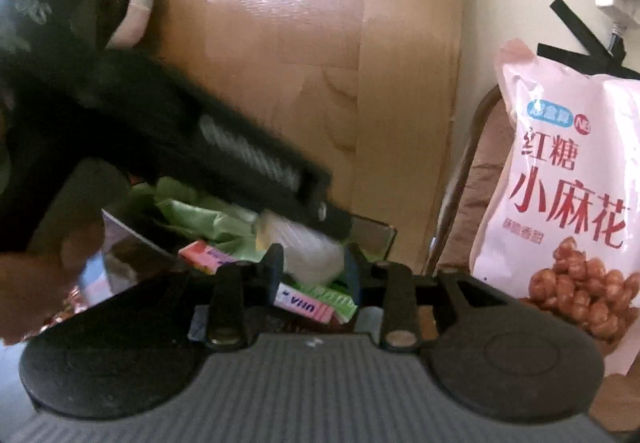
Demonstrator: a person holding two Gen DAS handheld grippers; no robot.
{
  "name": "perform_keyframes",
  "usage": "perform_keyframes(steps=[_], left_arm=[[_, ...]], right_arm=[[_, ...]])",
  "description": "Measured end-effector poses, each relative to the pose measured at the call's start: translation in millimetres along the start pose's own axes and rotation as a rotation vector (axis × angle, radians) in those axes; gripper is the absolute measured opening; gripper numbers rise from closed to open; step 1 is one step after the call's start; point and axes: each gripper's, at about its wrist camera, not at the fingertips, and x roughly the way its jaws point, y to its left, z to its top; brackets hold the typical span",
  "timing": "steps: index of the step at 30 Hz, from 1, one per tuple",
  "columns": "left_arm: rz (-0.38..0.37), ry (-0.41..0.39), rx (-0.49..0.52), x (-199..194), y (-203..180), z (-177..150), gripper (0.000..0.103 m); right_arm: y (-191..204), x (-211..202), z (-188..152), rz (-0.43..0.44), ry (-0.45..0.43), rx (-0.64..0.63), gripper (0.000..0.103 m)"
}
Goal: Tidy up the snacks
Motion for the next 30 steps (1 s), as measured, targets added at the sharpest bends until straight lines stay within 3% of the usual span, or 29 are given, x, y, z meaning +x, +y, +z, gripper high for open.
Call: perform_keyframes(steps=[4, 8, 14, 21, 30], left_arm=[[0.026, -0.027, 0.031, -13, -6, -7, 0.040], [0.064, -0.079, 0.045, -51, -9, -21, 0.041], [0.175, -0.124, 0.117, -107, -34, -70, 0.044], [0.300, -0.093, 0.172, -143, -44, -124, 0.052], [0.372, -0.062, 0.132, -164, -36, -165, 0.054]], right_arm=[[7, -22, -3, -0.016, -0.036, 0.001, 0.046], [12, -62, -12, -0.005, -0.057, 0.075, 0.046], [25, -118, -47, 0.018, -0.010, 0.234, 0.046], [38, -140, -75, 0.007, 0.034, 0.419, 0.046], [61, -161, -88, -0.022, 0.004, 0.469, 0.050]])
